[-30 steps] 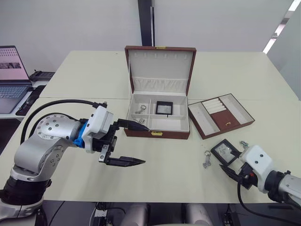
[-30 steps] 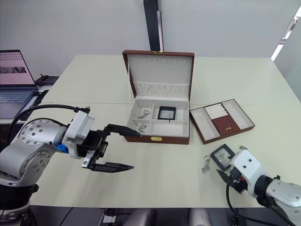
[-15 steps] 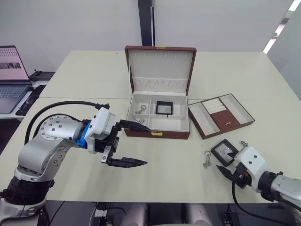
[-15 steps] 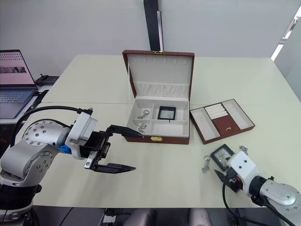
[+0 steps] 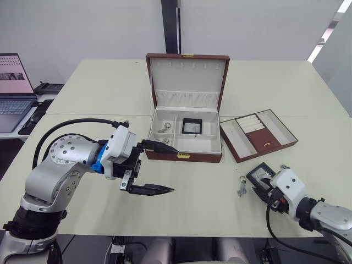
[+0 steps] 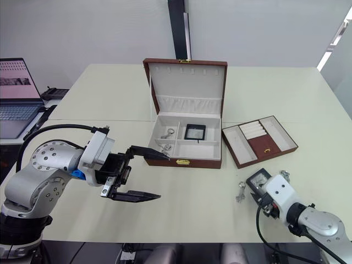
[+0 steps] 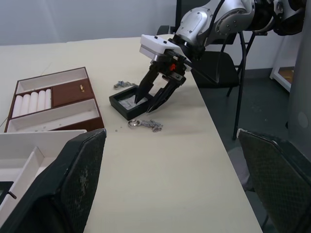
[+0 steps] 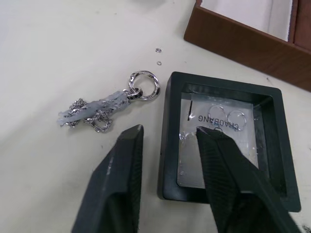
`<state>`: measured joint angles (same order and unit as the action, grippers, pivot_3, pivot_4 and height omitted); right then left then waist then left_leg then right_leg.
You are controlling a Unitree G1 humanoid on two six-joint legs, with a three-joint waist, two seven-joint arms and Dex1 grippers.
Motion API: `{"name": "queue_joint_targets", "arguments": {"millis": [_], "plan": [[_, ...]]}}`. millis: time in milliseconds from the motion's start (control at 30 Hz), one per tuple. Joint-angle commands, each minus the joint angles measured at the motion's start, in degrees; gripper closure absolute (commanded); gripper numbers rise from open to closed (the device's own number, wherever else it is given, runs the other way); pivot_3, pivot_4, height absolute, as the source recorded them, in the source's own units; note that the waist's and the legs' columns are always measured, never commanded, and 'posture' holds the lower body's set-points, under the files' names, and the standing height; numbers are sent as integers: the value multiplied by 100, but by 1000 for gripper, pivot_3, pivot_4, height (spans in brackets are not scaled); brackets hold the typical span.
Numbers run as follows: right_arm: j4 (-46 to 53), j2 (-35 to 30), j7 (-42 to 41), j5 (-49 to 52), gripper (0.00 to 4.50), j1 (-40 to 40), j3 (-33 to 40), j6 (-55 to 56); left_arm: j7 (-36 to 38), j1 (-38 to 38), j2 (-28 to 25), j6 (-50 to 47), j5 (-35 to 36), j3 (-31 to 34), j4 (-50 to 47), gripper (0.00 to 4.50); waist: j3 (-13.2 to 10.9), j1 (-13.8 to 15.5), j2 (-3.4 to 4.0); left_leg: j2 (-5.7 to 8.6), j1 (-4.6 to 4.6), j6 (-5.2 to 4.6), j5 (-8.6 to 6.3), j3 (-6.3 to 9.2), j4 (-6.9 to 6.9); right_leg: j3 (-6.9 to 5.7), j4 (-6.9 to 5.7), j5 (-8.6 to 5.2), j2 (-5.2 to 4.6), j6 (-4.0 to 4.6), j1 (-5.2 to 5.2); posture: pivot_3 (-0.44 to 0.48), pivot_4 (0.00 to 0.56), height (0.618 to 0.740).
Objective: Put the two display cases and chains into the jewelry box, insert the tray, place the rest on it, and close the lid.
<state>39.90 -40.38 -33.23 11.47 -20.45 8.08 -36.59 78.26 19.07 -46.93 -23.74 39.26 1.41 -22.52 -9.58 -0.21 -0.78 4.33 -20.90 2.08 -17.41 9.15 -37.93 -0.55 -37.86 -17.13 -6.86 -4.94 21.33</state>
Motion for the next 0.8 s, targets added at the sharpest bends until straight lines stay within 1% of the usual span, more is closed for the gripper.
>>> {"name": "queue_joint_targets", "arguments": {"millis": [33,133,167,300,467,667,767,800], "plan": [[27,5,41,-61,3594,34,23,85,41,76,22,32,56,-49,-88,0,0,0,0,0,0,0,0,0,0,0,0,0,0,0,0,0,150,740],[55,1,25,-56,4362,35,51,60,55,65,25,41,55,-46,-82,0,0,0,0,0,0,0,0,1,0,-1,0,0,0,0,0,0,150,740],[65,-3,19,-47,4468,38,65,46,57,66,28,41,54,-46,-78,0,0,0,0,0,0,0,0,0,0,-1,0,0,1,0,0,0,150,740],[210,-48,-76,156,4468,18,289,-176,64,69,45,53,56,-37,-47,0,0,1,0,0,0,0,0,1,0,0,0,0,0,0,0,0,150,740],[534,-254,-393,645,4468,-22,782,-696,75,85,63,57,62,-17,-10,0,0,2,1,0,0,0,0,0,0,0,0,0,0,0,0,0,150,740],[858,-939,-1207,1407,4468,-53,1667,-1186,-69,31,68,10,98,88,-38,0,0,2,0,0,0,-3,-1,-1,-1,-1,0,0,1,0,-2,0,150,740],[848,-1319,-1448,1689,4468,266,1859,-1330,-218,-50,10,10,-8,191,28,0,0,-11,0,0,1,-5,-3,-3,-1,-1,0,0,4,0,-2,0,150,740],[798,-1463,-1522,1810,4468,484,1863,-1382,-255,-87,-56,4,-70,219,53,0,0,-11,0,0,2,-6,-3,-4,-1,0,-1,0,4,0,-2,0,150,740]]}}
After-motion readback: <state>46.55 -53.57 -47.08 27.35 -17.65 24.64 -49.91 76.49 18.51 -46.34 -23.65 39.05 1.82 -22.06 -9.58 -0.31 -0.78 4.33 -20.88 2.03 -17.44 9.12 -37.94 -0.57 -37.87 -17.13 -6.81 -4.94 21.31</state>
